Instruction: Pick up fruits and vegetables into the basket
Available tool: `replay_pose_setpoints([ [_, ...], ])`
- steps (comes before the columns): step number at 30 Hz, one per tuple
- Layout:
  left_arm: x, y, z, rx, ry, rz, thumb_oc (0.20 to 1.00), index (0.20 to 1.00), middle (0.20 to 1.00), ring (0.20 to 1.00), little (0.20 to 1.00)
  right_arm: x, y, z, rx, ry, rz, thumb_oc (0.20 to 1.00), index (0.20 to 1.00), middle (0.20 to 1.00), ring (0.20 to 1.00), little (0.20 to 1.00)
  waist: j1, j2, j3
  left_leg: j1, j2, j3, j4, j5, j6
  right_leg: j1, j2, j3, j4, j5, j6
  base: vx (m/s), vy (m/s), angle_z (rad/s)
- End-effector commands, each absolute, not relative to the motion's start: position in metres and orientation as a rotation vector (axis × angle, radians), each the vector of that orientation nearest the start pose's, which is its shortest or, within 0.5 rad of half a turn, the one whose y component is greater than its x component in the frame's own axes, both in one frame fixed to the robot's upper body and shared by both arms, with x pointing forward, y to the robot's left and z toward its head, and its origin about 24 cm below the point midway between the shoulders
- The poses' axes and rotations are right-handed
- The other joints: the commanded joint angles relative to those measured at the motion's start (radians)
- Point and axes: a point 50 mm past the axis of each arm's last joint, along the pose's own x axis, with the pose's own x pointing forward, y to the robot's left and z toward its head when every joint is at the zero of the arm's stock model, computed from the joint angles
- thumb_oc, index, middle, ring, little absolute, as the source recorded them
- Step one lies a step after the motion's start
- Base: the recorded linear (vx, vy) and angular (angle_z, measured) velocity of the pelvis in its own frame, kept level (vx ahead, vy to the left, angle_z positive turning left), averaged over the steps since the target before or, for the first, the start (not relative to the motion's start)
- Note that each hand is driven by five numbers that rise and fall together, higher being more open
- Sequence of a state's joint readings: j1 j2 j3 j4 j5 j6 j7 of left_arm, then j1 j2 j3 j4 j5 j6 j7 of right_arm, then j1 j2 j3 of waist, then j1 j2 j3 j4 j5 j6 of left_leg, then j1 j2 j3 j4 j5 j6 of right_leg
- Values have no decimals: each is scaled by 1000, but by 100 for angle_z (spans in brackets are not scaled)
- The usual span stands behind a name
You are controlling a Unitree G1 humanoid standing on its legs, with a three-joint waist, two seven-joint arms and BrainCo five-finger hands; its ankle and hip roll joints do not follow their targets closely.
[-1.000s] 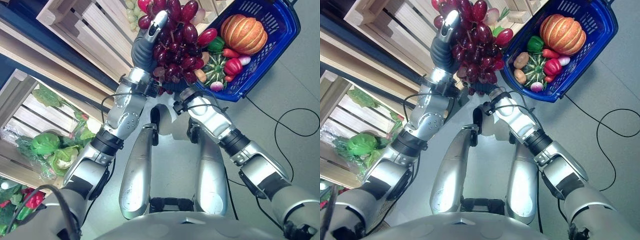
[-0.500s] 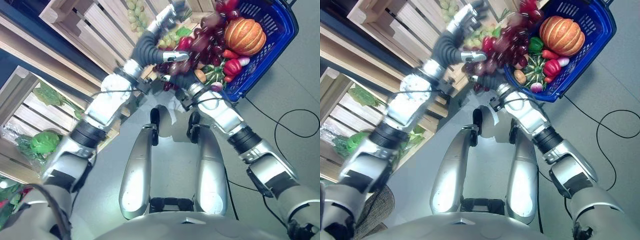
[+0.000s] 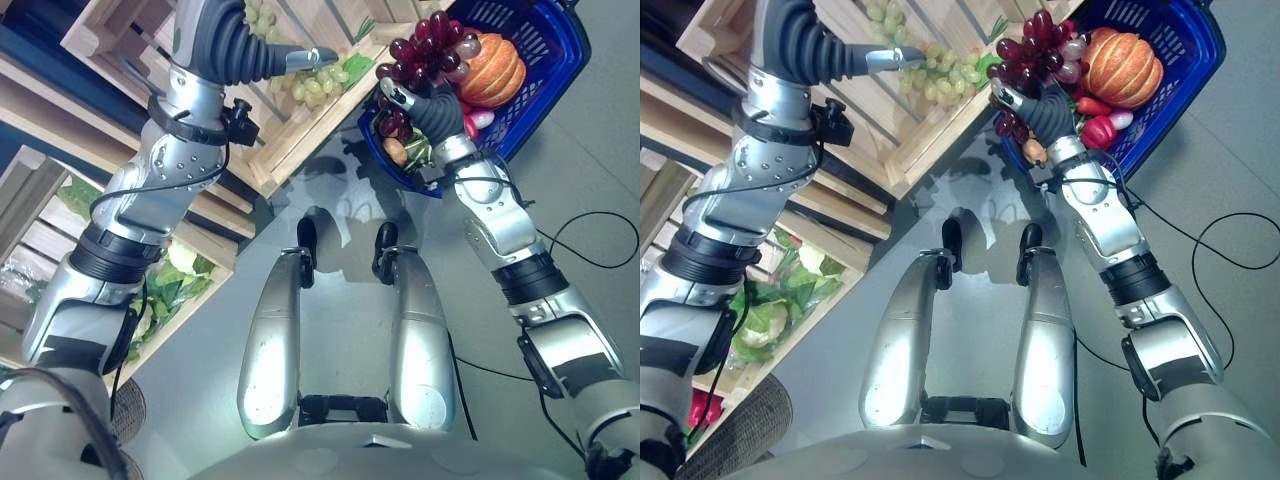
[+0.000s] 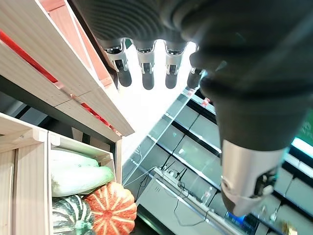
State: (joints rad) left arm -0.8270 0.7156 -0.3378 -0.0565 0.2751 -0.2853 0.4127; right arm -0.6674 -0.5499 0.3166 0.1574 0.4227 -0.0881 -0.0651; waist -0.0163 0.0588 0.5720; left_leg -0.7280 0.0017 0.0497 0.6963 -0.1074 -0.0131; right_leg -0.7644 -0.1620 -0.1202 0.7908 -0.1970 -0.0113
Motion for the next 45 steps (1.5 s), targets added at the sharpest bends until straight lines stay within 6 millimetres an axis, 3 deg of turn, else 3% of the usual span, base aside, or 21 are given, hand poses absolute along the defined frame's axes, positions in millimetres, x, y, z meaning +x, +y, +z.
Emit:
replay_pose_setpoints([
  [1,284,145,312,808,-1315,118,1000,1000,1000,1000,1000,328,-165,243,-130,-671,251,200,200,200,200,200,-24,9,-52,51,-32,85,-18,-135,45,24,37,-51,2,-48,25,43,-69,-4],
  [6,298,158,300,910,-1216,152,1000,1000,1000,1000,1000,333,-198,235,-99,-594,187,200,200,200,200,200,-37,26,-52,-4,-12,95,5,-126,35,-39,35,-43,43,-58,20,12,-55,-9],
  [11,317,173,288,1096,-1081,220,1000,1000,1000,1000,1000,343,-225,229,31,-479,220,200,200,200,200,200,-45,63,-52,-96,10,109,31,-112,26,-147,28,-24,102,-74,15,2,-10,-4],
  [19,340,195,293,1372,-939,340,1000,1000,1000,1000,1000,364,-244,218,215,-281,316,200,200,200,200,200,-39,110,-52,-225,30,126,80,-98,14,-290,17,1,182,-87,9,11,7,-5],
  [22,348,202,301,1556,-880,398,1000,1000,1000,1000,1000,373,-252,219,320,-200,324,200,200,200,200,200,-32,129,-52,-281,32,126,103,-98,13,-353,8,8,211,-88,8,0,0,0],
  [28,355,214,313,1778,-780,519,1000,1000,1000,1000,1000,381,-254,220,425,-117,364,200,200,200,200,200,-27,143,-52,-347,32,122,138,-102,15,-423,6,17,254,-92,6,0,0,0],
  [29,356,215,316,1815,-778,545,1000,1000,1000,1000,1000,383,-256,221,449,-104,322,784,784,784,784,784,-26,143,-52,-358,33,121,143,-102,14,-435,6,18,260,-90,7,0,0,0],
  [30,356,216,318,1860,-777,571,1000,1000,1000,1000,1000,384,-256,221,479,-101,309,1000,1000,1000,1000,1000,-26,144,-52,-365,33,120,147,-103,15,-443,6,18,264,-89,7,0,0,0],
  [33,356,216,324,1979,-791,638,1000,1000,1000,1000,1000,386,-253,226,481,-122,327,1000,1000,1000,1000,1000,-24,145,-52,-371,34,119,149,-105,15,-449,7,19,266,-89,9,0,0,0],
  [39,357,225,320,2054,-709,701,1000,1000,1000,1000,1000,386,-244,226,166,-132,269,1000,1000,1000,1000,1000,-28,133,-52,-340,41,123,97,-88,11,-418,21,16,215,-75,9,-31,16,-3],
  [45,358,243,281,2078,-614,709,1000,1000,1000,1000,1000,366,-225,224,178,-314,362,1000,1000,1000,1000,1000,-64,116,-52,-274,48,138,19,-63,-3,-365,42,27,142,-61,13,-24,93,-17],
])
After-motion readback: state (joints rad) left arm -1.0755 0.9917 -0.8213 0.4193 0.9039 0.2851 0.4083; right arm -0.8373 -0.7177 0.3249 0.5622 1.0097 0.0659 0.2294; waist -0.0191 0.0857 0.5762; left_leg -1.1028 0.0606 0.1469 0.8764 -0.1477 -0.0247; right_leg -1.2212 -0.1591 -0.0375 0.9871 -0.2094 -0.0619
